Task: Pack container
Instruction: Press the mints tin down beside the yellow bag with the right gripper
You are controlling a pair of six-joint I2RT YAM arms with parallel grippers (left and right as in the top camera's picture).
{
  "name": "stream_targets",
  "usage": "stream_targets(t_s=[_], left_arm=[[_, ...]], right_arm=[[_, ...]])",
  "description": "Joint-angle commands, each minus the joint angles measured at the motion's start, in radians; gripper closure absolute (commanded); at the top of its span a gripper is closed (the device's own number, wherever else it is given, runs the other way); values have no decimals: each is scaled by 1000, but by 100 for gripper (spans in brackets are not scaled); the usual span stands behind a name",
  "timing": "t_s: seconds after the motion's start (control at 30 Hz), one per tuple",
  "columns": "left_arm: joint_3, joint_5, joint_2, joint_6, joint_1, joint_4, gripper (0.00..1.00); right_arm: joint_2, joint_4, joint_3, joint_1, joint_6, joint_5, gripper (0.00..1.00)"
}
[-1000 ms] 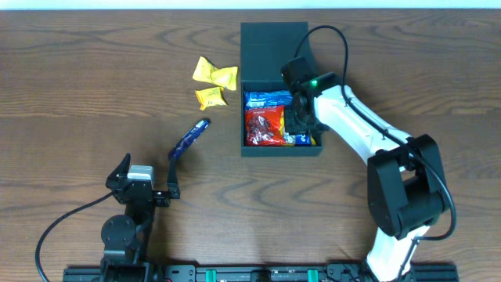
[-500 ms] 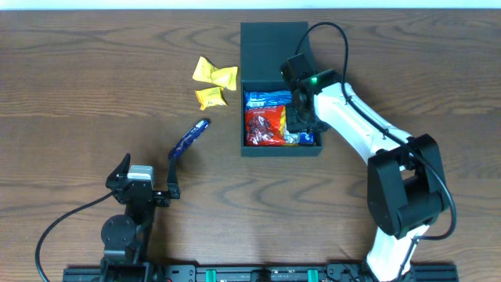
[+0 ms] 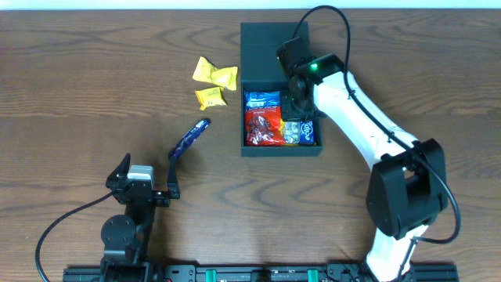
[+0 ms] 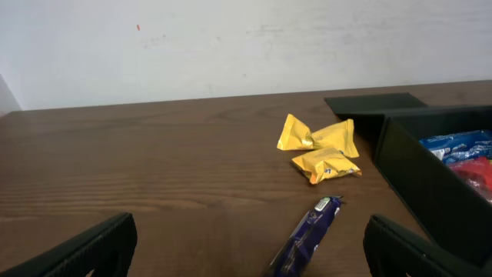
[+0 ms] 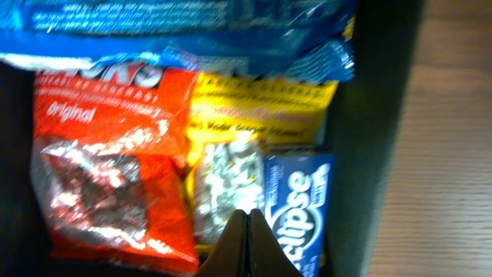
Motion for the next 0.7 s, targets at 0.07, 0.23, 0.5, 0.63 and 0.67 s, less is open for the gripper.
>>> stream_targets(t_s=[0.07, 0.23, 0.5, 0.63, 0.67], left_arm=[[-11, 1, -2, -4, -2, -47, 5], [-11, 1, -2, -4, -2, -47, 5], [-11, 1, -2, -3, -2, -47, 5], [-11, 1, -2, -4, -2, -47, 5], [-11, 1, -2, -3, -2, -47, 5]], right_arm=[[5, 0, -21, 12, 35, -45, 98], [5, 6, -76, 9, 38, -56, 98], [5, 38, -121, 0, 37, -35, 98], [5, 46, -137, -8, 37, -11, 98], [5, 51, -140, -10, 37, -11, 98]])
